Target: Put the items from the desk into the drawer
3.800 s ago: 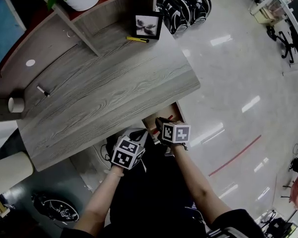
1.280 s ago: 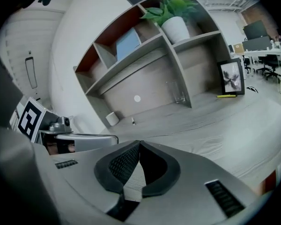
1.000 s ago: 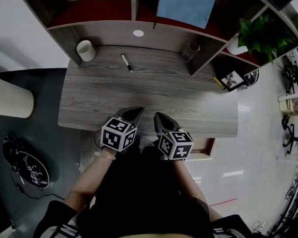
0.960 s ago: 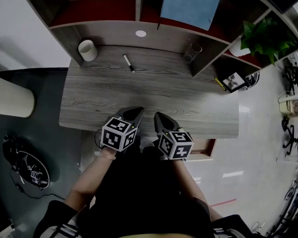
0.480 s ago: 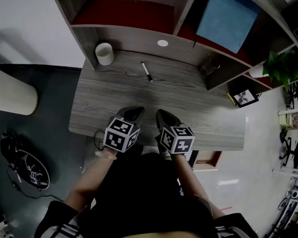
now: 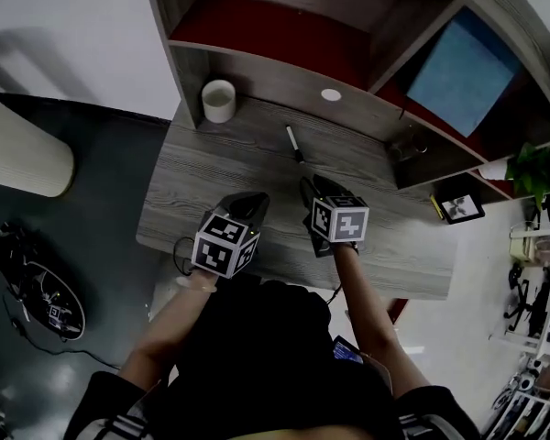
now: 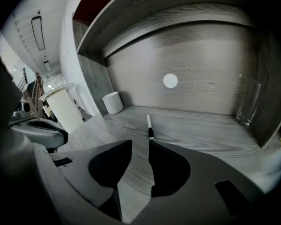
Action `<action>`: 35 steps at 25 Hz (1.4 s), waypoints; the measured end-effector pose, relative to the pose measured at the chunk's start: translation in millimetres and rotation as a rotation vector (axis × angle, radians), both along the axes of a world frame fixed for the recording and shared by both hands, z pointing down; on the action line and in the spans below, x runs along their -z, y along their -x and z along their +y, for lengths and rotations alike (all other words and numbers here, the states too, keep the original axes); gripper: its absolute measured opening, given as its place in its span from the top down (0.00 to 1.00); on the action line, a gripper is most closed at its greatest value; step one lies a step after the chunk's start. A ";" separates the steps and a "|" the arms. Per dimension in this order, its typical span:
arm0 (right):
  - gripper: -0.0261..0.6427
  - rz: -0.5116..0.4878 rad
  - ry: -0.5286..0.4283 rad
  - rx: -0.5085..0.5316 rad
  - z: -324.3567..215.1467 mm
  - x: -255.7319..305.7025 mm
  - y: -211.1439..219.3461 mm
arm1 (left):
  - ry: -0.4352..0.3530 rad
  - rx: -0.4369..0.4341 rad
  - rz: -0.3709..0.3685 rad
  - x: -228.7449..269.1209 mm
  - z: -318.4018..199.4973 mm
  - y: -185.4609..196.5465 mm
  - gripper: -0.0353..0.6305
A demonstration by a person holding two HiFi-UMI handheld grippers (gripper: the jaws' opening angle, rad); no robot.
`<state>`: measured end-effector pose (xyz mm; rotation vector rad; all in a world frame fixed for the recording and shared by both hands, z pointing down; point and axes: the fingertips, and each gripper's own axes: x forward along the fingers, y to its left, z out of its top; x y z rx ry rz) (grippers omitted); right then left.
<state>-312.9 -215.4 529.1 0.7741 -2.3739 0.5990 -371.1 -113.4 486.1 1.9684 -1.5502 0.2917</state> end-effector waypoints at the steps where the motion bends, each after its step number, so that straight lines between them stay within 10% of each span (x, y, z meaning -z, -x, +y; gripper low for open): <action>1: 0.81 0.013 -0.006 0.011 -6.6 -2.0 3.7 | 0.001 0.009 0.002 -0.7 -0.5 3.9 0.91; 20: 0.81 0.246 0.029 0.088 -55.8 -59.9 47.9 | 0.055 0.159 0.031 -14.5 6.9 55.7 0.91; 35: 0.86 0.234 0.027 0.067 -52.6 -59.7 47.7 | 0.054 0.152 0.056 -15.6 13.2 55.7 0.91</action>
